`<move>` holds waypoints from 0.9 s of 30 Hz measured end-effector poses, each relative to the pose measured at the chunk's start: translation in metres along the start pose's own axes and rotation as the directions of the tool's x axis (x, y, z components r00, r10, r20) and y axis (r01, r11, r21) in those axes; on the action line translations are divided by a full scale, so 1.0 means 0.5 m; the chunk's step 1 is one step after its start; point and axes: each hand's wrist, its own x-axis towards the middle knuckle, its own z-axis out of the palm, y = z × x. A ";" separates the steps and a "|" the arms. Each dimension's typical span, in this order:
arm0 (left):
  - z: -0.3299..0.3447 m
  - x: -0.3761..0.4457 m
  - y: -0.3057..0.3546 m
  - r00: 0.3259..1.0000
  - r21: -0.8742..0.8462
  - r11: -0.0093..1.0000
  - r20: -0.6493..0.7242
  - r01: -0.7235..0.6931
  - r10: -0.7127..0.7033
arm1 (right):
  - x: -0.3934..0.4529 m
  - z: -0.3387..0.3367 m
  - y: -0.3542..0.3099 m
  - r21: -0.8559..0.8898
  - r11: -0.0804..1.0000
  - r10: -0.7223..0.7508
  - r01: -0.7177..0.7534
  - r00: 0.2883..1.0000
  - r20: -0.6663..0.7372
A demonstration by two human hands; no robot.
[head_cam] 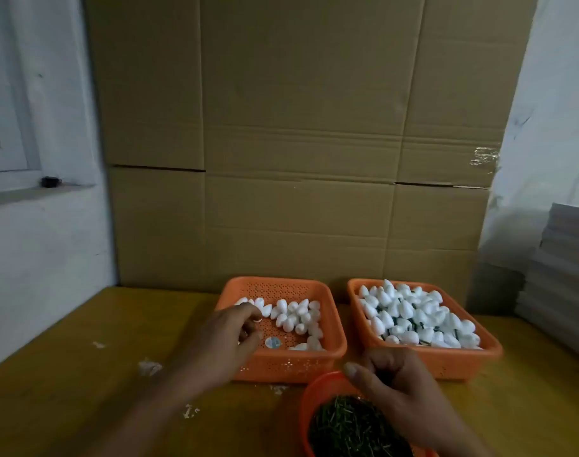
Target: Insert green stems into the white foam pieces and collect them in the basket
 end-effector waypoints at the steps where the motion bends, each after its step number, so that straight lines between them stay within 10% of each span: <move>1: 0.005 0.022 -0.008 1.000 0.019 1.000 0.026 0.006 -0.007 | -0.001 0.006 0.006 -0.011 1.000 -0.028 0.027 0.999 -0.029; 10: 0.085 0.171 -0.030 0.861 0.464 0.885 0.438 0.028 -0.257 | -0.021 0.030 0.061 -0.318 0.944 -0.102 0.092 0.995 -0.013; 27: 0.149 0.231 -0.070 0.741 0.785 0.616 0.451 -0.064 -0.497 | -0.013 0.048 0.048 -0.578 0.788 -0.178 0.212 0.977 0.115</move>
